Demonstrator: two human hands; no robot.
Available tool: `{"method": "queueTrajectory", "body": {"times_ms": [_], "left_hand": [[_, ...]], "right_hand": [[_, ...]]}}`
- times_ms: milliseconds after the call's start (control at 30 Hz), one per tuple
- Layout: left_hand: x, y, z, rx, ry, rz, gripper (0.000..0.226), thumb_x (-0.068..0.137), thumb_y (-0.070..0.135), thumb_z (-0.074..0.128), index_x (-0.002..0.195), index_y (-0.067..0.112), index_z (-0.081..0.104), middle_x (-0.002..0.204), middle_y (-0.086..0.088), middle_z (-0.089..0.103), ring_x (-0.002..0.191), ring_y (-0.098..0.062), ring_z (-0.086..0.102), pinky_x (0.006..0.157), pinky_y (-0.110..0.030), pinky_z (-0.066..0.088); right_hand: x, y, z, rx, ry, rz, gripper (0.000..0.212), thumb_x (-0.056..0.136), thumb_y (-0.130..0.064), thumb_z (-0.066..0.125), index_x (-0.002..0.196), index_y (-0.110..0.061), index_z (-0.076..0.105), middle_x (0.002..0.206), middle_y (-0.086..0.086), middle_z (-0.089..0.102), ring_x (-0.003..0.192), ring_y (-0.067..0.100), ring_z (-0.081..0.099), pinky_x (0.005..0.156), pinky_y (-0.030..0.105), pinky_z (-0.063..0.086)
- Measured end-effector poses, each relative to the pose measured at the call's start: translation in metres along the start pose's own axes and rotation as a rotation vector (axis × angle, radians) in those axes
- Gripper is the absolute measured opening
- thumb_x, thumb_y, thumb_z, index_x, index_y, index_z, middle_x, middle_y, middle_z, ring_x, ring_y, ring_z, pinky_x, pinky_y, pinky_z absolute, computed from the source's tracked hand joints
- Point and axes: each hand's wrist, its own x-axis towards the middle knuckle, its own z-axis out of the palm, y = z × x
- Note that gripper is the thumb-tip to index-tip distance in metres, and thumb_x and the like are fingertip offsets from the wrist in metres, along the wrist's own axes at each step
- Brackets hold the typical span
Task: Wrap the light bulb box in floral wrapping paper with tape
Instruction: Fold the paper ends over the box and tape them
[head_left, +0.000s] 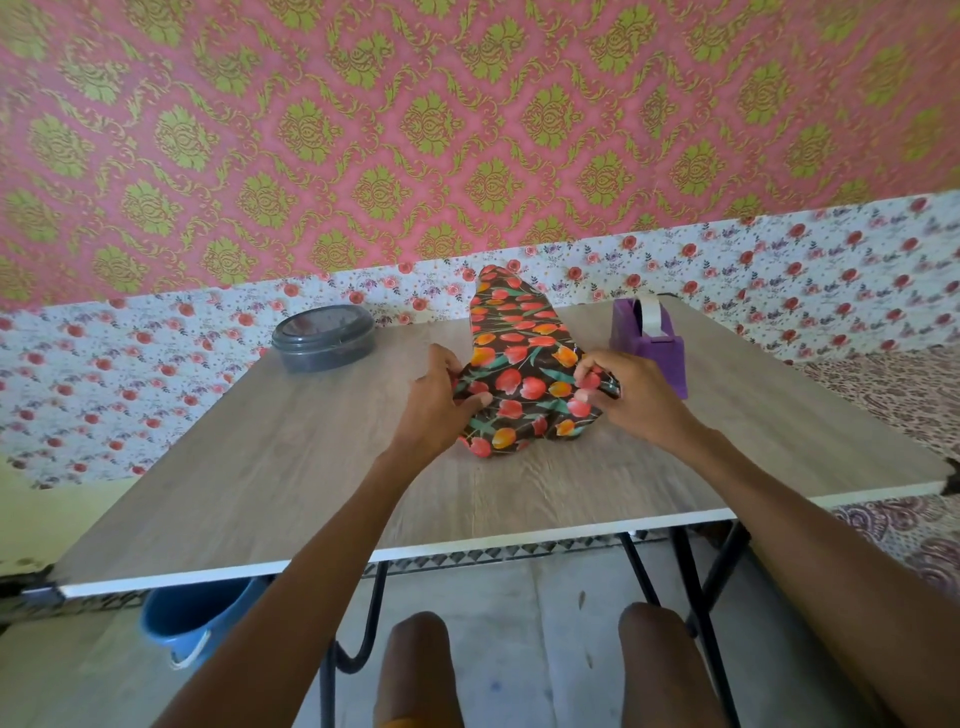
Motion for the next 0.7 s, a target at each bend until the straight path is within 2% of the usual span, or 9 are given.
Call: {"method": "queueTrajectory", "body": {"times_ms": [100,200,300,400,500,567,633,700], "left_hand": [[0.003,0.0,0.0,0.003,-0.005,-0.043,0.045,0.087,0.029,0.072,0.119,0.017,0.042,0.124,-0.008,0.059,0.091,-0.012,0.055,0.056,-0.012,0.045],[0.006,0.004,-0.009,-0.083,0.065,-0.007,0.046,0.082,0.024,0.078,0.108,0.015,0.04,0.116,-0.008,0.059,0.095,-0.017,0.057,0.056,-0.015,0.05],[0.011,0.018,-0.029,-0.229,0.189,0.082,0.047,0.083,0.015,0.077,0.103,0.012,0.035,0.102,-0.002,0.055,0.089,-0.01,0.058,0.054,-0.013,0.051],[0.02,0.033,-0.047,-0.526,0.197,0.03,0.04,0.087,0.003,0.07,0.104,0.013,0.034,0.094,0.001,0.057,0.075,-0.003,0.063,0.055,-0.017,0.054],[0.029,0.043,-0.058,-0.727,0.178,-0.036,0.025,0.089,-0.003,0.064,0.089,0.017,0.048,0.087,-0.004,0.063,0.067,-0.011,0.064,0.057,-0.027,0.053],[0.034,0.048,-0.062,-0.787,0.157,-0.031,0.019,0.091,-0.003,0.06,0.084,0.015,0.06,0.082,-0.005,0.063,0.071,-0.017,0.061,0.062,-0.026,0.052],[0.035,0.054,-0.066,-0.867,0.131,-0.047,0.017,0.091,-0.003,0.059,0.092,0.011,0.068,0.085,-0.002,0.068,0.072,-0.013,0.064,0.068,-0.023,0.054],[0.037,0.057,-0.067,-0.901,0.091,-0.043,0.021,0.086,-0.004,0.065,0.101,0.01,0.07,0.092,-0.006,0.072,0.079,-0.017,0.068,0.078,-0.028,0.057]], "right_hand": [[0.003,0.001,-0.002,0.024,-0.042,0.033,0.028,0.074,0.001,0.081,0.094,-0.016,0.071,0.096,-0.01,0.069,0.094,0.006,0.065,0.086,0.019,0.05],[0.011,-0.003,-0.006,0.074,0.003,0.028,0.033,0.074,0.01,0.073,0.096,-0.014,0.074,0.099,-0.005,0.071,0.095,0.007,0.064,0.086,0.01,0.046],[0.029,-0.015,-0.02,0.196,0.108,0.086,0.031,0.082,0.009,0.066,0.101,-0.015,0.074,0.102,-0.007,0.071,0.102,0.005,0.063,0.095,0.022,0.049],[0.05,-0.022,-0.031,0.405,0.148,0.186,0.03,0.088,0.005,0.063,0.1,-0.019,0.076,0.108,-0.01,0.072,0.109,0.008,0.065,0.099,0.038,0.051],[0.067,-0.033,-0.036,0.666,0.196,0.291,0.026,0.091,0.001,0.062,0.102,-0.018,0.077,0.111,-0.004,0.073,0.11,0.016,0.066,0.099,0.044,0.052],[0.074,-0.042,-0.041,0.763,0.226,0.316,0.02,0.089,-0.008,0.068,0.108,-0.013,0.075,0.111,-0.001,0.073,0.108,0.017,0.068,0.097,0.04,0.053],[0.079,-0.049,-0.045,0.786,0.214,0.322,0.031,0.081,-0.012,0.078,0.111,-0.012,0.073,0.112,-0.001,0.072,0.105,0.014,0.068,0.09,0.032,0.056],[0.083,-0.051,-0.046,0.773,0.188,0.333,0.04,0.075,-0.006,0.082,0.113,-0.013,0.072,0.114,0.001,0.071,0.103,0.012,0.069,0.085,0.03,0.058]]}}
